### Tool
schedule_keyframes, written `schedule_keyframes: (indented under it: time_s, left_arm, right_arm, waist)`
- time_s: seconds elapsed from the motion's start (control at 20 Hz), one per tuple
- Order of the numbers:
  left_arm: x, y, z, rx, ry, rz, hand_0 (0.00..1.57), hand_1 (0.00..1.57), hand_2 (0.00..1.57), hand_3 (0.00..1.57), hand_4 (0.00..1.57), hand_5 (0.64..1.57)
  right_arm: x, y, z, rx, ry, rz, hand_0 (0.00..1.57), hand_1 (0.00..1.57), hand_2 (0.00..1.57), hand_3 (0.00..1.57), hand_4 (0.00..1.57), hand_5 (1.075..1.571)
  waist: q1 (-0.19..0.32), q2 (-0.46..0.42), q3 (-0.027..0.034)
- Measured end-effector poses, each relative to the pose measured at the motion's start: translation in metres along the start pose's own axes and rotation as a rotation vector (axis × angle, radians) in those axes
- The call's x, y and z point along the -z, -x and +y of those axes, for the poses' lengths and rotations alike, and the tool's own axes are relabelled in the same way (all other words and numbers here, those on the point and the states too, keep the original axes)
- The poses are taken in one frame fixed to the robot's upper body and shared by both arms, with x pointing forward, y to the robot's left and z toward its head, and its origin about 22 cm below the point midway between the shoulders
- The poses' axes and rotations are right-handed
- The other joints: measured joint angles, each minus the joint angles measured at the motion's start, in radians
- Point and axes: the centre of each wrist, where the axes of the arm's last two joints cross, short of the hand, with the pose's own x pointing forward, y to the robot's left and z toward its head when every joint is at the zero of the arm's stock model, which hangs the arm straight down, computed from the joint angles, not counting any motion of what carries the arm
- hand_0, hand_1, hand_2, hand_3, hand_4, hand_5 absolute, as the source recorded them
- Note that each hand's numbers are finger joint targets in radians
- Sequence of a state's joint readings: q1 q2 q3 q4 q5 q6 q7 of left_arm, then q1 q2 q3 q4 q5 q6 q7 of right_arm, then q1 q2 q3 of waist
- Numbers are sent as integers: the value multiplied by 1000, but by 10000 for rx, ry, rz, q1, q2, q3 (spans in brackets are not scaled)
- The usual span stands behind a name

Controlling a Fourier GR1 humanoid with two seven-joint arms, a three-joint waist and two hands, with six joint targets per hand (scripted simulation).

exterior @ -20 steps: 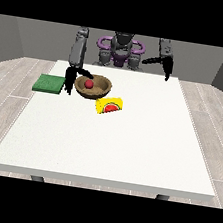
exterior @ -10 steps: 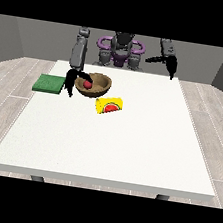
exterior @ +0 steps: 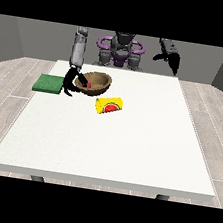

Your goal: Pick the cup and pour the ball into the bowl, then pick the bowl and place it on the pad

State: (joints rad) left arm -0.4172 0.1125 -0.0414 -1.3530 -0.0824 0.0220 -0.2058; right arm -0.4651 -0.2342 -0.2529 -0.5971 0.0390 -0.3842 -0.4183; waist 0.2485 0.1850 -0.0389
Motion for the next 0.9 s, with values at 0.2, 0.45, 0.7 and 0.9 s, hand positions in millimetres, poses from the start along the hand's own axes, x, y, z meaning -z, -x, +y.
schedule_keyframes:
  time_s: [0.2, 0.45, 0.7, 0.9]
  left_arm:
    - [-14, 24, 12, -163, -372, 1006, 0, 0, 0, 0, 978, 1422]
    - [-49, 64, 40, -181, -1242, 2499, 0, 0, 0, 0, 1005, 1404]
    - [-73, 80, 53, -70, -1806, 3142, 0, 0, 0, 0, 997, 1414]
    - [-77, 81, 56, -53, -1988, 3090, 0, 0, 0, 0, 1029, 1430]
  right_arm:
    - [3, -8, 12, -909, -280, 1659, 1571, 1571, 1571, 973, 823, 1561]
    - [20, -50, 31, -1571, -1180, 2748, 1571, 1571, 1571, 891, 807, 1567]
    - [33, -76, 23, -1622, -1640, 3299, 1571, 1571, 1571, 750, 787, 1570]
    - [42, -86, 1, -1370, -1540, 3392, 1571, 1571, 1571, 750, 787, 1570]
  waist:
    - [-374, -838, 206]
    - [-1531, -2110, 320]
    - [-2232, -2656, 363]
    - [-2393, -2547, 380]
